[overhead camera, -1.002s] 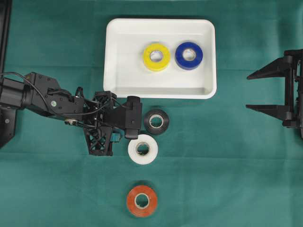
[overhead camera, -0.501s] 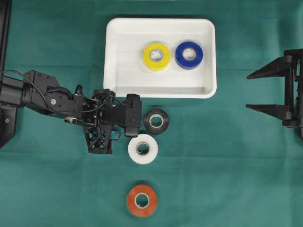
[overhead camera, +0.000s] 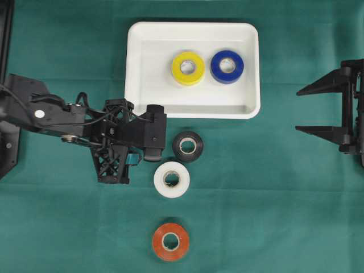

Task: Pick up the tape from a random location and place it into the white case.
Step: 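Close the left gripper on the teal tape roll's rim and lift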

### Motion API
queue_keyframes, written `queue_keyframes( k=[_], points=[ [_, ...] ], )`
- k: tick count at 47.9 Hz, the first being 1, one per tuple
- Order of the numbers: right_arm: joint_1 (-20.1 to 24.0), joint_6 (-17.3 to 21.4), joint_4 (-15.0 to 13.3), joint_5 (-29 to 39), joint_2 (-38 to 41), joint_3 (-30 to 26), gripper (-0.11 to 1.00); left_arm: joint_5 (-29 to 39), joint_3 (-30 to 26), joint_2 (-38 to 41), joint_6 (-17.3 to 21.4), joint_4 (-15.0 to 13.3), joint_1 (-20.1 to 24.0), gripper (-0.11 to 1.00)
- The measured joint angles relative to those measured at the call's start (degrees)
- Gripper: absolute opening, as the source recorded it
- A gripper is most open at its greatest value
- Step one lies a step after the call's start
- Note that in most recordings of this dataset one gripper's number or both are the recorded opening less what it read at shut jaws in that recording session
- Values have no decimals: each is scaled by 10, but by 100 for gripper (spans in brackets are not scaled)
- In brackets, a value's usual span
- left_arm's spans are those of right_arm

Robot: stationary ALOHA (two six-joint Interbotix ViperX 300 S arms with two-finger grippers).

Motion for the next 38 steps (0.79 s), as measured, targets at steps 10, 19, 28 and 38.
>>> queue_keyframes(
  k=[10, 19, 28, 38],
  points=[
    [0, 0, 0, -1, 0, 0, 84, 48, -24, -36, 0, 0, -3, 24],
    [0, 0, 0, 0, 0, 0, 84, 101, -55, -61, 0, 0, -3, 24],
    [0, 0, 0, 0, 0, 0, 84, 156, -95, -101, 0, 2, -3, 24],
    [0, 0, 0, -1, 0, 0, 84, 212, -134, -134, 1, 3, -4, 24]
  ],
)
